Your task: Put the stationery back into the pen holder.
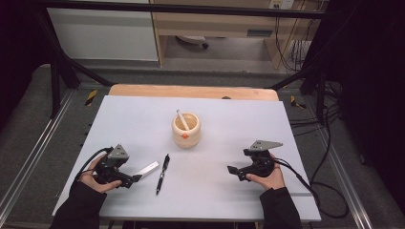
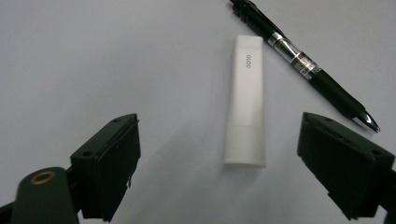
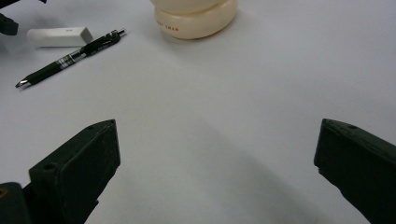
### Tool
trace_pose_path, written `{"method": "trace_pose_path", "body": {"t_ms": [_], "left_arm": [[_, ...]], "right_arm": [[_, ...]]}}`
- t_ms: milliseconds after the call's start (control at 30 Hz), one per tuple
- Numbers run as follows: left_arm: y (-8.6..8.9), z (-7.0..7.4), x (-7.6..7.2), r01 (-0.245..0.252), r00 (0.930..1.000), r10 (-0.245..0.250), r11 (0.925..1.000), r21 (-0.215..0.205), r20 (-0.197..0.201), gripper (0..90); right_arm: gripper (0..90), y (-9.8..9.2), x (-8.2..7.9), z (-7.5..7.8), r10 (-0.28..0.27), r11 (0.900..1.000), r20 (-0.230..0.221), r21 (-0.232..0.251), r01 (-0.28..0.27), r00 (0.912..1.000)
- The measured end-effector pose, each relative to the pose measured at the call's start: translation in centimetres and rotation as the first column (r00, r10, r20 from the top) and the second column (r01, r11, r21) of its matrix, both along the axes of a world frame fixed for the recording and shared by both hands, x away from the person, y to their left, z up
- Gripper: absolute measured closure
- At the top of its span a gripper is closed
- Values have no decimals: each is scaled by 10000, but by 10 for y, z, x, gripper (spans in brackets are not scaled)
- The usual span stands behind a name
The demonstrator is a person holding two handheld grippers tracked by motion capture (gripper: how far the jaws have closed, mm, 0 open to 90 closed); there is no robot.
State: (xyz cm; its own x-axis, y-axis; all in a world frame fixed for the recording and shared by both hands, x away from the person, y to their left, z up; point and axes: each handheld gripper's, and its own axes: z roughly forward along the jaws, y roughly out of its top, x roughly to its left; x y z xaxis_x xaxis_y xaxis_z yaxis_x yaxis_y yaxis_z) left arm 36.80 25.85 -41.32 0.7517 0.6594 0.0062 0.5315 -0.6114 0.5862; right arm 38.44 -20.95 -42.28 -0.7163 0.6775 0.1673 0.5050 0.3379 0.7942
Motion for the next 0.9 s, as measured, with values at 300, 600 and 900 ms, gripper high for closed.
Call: {"method": "trace_pose_path", "body": {"t_ms": [300,600,900], "left_arm": [[-15,-5,5,556,9973,-496,9920,1135,-546,309],[-18,-7,5,646,9930,-505,9890,1328,-1069,522],[-21,-9,8,703,9883,-487,9865,1481,-1447,629]], "right_arm": [[15,-1,-2,-1,36,9999,-77,-132,-37,10000],[15,-1,-1,-2,130,9996,-166,-255,-135,9998],[15,0,-1,-3,118,9996,-257,-256,-124,9996]]}}
